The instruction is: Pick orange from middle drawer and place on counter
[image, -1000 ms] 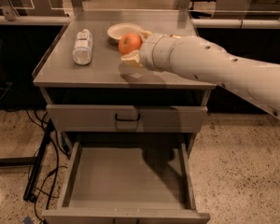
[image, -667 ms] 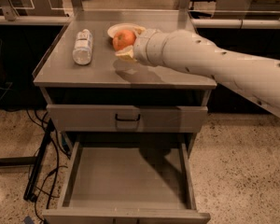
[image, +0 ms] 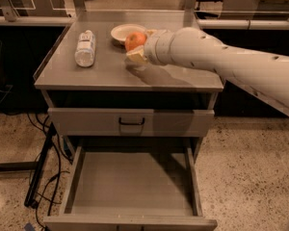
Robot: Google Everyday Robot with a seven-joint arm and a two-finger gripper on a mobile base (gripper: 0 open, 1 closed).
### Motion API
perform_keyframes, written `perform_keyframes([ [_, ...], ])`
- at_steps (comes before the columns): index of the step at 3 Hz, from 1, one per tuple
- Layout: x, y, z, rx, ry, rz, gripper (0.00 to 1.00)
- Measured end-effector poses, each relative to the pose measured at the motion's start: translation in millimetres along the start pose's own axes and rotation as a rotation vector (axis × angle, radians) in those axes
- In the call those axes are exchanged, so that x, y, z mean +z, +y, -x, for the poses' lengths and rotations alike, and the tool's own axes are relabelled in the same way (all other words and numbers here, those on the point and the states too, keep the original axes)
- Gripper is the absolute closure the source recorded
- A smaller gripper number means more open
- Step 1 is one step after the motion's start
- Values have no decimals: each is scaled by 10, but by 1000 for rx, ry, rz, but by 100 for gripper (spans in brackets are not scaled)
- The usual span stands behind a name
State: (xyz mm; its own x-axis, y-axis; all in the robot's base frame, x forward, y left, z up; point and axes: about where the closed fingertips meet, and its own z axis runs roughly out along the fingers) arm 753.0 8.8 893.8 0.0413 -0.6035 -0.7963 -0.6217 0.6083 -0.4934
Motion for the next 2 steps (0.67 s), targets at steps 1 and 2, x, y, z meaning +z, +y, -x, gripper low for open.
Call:
perform_keyframes([
  [1,-22,-61,-203,36,60,10,100],
  [2,3,-49,-376,50,135,38,100],
])
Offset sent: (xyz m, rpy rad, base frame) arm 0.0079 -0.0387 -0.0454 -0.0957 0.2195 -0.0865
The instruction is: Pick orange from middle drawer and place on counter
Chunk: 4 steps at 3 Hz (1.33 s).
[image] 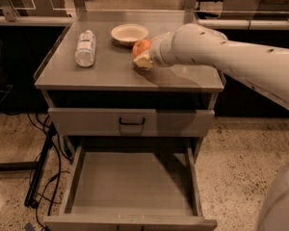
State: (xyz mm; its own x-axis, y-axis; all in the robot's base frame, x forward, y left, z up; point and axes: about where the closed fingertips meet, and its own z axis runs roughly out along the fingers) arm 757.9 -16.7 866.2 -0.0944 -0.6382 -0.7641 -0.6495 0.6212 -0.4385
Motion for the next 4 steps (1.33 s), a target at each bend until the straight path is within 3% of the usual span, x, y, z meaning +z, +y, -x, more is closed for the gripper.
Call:
perform_keyframes([
  [2,58,29,-192,53,91,32,100],
  [4,58,30,-192,53,92,32,58],
])
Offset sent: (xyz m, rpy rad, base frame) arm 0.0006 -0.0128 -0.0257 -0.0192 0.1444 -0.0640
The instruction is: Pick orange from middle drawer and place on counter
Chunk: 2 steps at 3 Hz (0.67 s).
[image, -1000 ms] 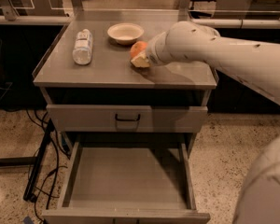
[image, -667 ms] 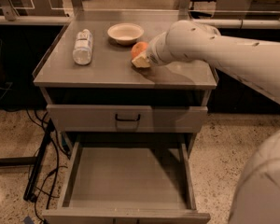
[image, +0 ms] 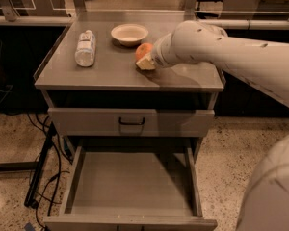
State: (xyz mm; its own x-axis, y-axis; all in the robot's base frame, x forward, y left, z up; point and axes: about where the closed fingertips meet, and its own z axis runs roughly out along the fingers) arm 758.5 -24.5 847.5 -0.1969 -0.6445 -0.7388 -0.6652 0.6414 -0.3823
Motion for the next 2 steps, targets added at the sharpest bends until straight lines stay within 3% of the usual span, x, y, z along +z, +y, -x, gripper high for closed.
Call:
perform_keyframes([
  [2,0,0,0,0,0,0,12],
])
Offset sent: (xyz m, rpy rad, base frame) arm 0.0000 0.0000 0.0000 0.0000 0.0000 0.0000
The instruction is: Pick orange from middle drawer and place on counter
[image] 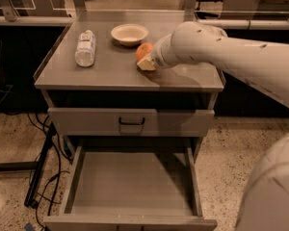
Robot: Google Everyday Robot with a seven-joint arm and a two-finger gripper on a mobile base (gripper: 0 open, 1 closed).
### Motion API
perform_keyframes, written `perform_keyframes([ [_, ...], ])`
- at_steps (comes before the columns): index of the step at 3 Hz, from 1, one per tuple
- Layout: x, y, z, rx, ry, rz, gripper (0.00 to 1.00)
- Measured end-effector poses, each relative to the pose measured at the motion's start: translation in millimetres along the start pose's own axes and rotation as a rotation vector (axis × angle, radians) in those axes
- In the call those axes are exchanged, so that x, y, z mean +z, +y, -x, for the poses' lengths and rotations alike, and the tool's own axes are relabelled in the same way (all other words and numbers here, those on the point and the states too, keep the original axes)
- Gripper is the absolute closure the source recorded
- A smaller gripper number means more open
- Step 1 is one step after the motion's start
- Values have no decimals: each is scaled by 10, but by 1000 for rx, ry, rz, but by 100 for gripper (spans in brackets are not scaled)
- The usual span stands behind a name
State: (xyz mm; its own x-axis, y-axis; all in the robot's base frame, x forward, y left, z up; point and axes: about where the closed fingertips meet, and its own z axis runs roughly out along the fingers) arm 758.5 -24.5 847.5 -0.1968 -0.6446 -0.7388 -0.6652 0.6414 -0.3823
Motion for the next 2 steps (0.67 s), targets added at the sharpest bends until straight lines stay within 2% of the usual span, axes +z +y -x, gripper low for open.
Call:
perform_keyframes([
  [1,0,1,0,0,0,0,0],
  [2,0,1,0,0,0,0,0],
])
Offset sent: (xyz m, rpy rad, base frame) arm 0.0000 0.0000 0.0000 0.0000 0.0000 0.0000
